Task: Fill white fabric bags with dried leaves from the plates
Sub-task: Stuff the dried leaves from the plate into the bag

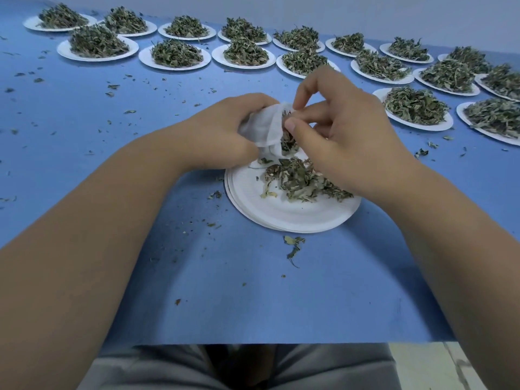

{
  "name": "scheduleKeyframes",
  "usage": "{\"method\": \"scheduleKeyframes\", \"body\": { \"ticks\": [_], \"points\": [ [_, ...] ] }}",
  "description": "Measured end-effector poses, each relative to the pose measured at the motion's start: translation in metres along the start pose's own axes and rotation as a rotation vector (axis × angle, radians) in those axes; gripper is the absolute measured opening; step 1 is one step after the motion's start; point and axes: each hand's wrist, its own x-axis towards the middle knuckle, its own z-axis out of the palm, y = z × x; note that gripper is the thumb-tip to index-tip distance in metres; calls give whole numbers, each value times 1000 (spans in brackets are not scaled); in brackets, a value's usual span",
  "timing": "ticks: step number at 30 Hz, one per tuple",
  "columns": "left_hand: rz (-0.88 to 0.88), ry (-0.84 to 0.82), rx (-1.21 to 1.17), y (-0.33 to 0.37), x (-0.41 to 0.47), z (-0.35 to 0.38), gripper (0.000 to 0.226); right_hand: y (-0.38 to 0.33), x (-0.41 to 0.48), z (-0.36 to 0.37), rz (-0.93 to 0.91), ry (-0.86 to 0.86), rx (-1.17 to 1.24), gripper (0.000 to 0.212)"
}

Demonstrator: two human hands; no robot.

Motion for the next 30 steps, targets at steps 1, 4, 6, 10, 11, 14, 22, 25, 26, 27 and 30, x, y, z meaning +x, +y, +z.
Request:
{"method": "scheduleKeyframes", "body": {
  "ticks": [1, 4, 6, 10, 11, 14, 22, 25, 26, 27, 30],
  "points": [
    [-6, 28, 16, -1, 2, 0, 57, -1, 1, 0, 0, 9, 0, 11],
    [-4, 120, 31, -5, 4, 0, 42, -3, 3, -1, -11, 51, 1, 5],
    [12, 158, 5, -7, 5, 0, 35, -4, 5, -1, -27, 93, -36, 8],
    [27, 198, -33, -5, 5, 0, 21, -4, 9, -1, 9, 155, -107, 7],
    [23, 189, -36, -5, 4, 0, 23, -3, 10, -1, 10, 171, -126, 6],
    [30, 111, -32, -4, 0, 3, 50, -2, 14, 1, 33, 146, -161, 7],
    [55, 311, 90, -14, 8, 8, 39, -10, 28, 8, 101, 186, -7, 11],
    [41, 426, 35, -16, 7, 3, 42, -10, 29, 2, 137, 167, 104, 25],
    [45, 447, 9, -18, 7, 2, 41, -10, 29, 0, 146, 119, 114, 30],
    [53, 461, -3, -18, 8, 2, 38, -10, 28, -2, 154, 56, 109, 36],
    [96, 434, 78, -20, 14, 5, 25, -12, 26, 0, 151, -113, 88, 44]
  ]
}}
